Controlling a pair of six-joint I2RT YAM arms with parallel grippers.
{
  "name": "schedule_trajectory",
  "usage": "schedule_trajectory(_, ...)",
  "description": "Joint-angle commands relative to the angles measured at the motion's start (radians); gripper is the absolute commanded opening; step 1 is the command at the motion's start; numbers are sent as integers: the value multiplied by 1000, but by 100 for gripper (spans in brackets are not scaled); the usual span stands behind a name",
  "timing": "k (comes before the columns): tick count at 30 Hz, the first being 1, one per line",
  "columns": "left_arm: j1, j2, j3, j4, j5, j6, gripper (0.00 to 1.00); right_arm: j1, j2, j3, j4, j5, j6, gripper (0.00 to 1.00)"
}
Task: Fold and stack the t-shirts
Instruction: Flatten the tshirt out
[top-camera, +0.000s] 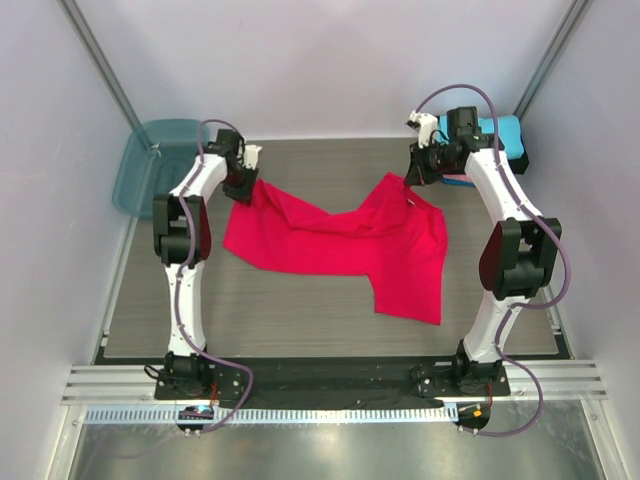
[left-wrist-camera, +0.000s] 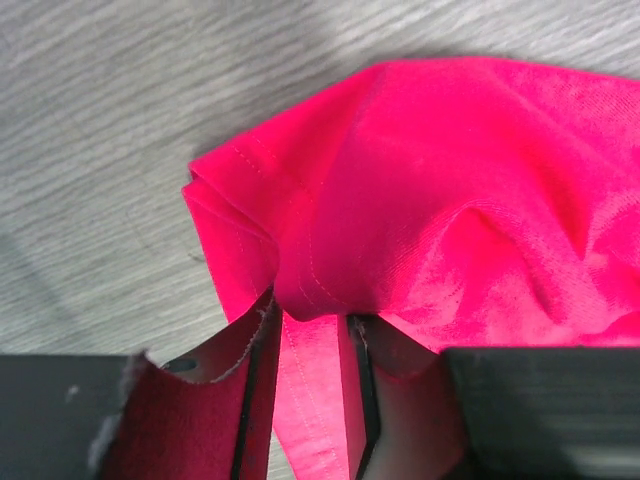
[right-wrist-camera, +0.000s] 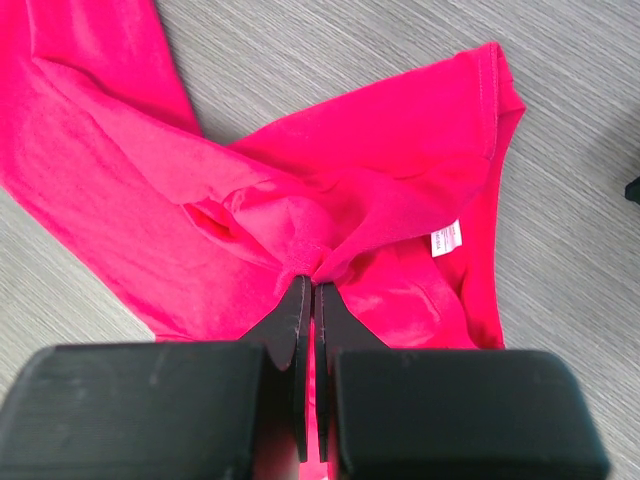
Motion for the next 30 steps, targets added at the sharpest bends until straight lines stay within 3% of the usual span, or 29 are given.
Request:
schedule_trajectory(1,-14,34,40,3,-9,4,29,12,-17,14,14,2,-7,1)
schedule_trajectory(9,-22,14,45,12,-24,6,5,16,-20,8,15,5,-12,1)
schedule_trajectory(13,-22,-36,45,20,-41,3,7,22,-17,14,18,5,-12,1)
schedule_trajectory(18,-24,-78,45,12,-33,10,1,25,-8,25,18,2,-7,1)
schedule_trajectory(21,-24,-114,24,14,-41,18,18,25,-8,27,20,0,-4,1)
schedule_trajectory(30,-34,-79,45,0,-9,36,3,35,-26,16,23,-1,-4,1)
